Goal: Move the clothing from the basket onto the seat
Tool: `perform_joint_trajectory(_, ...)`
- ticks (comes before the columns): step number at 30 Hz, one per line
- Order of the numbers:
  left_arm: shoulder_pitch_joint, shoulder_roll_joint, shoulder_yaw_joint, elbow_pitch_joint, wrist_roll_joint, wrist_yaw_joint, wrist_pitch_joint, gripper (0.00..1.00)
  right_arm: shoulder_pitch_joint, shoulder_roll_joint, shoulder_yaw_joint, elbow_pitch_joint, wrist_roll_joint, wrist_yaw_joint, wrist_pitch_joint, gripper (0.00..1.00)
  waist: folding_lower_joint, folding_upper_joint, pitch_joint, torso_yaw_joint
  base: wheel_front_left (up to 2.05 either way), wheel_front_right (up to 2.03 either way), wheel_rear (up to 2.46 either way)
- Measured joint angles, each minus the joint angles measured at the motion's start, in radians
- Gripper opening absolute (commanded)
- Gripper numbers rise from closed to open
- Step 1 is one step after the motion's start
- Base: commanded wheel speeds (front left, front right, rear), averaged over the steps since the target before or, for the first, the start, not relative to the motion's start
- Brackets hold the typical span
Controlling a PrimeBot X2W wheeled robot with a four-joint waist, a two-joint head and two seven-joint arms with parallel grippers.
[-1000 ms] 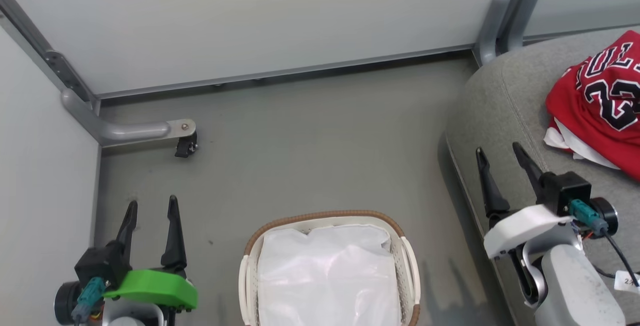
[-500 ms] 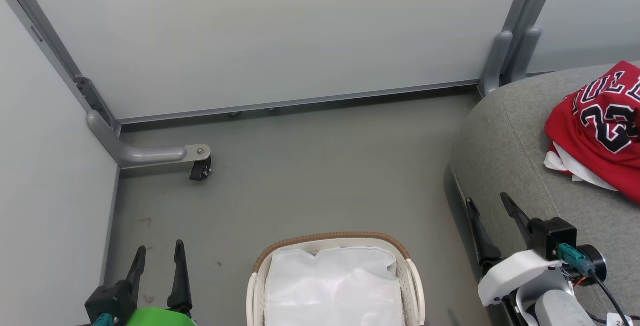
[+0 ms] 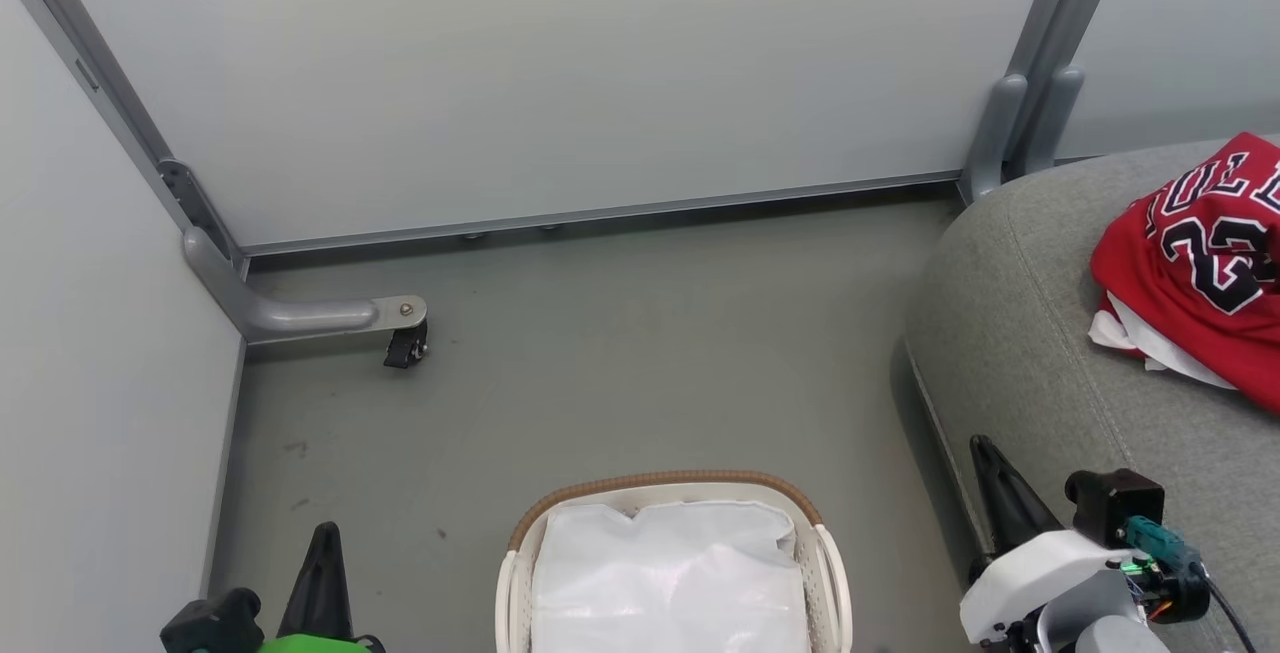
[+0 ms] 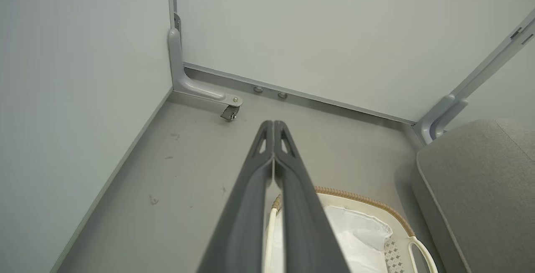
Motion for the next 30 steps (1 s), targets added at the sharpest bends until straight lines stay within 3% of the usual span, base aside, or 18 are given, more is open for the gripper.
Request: perform_joint_trajectory(30,-0.035,0.000,0.040,-0.053,-0.446,0.000,0.128,0.00,0.000,0.004,-0.049,-0.070,0.503,0.000,0.123,0.00,0.0001,0.0000,-0.003,-0.011,0.00,0.00,0.00)
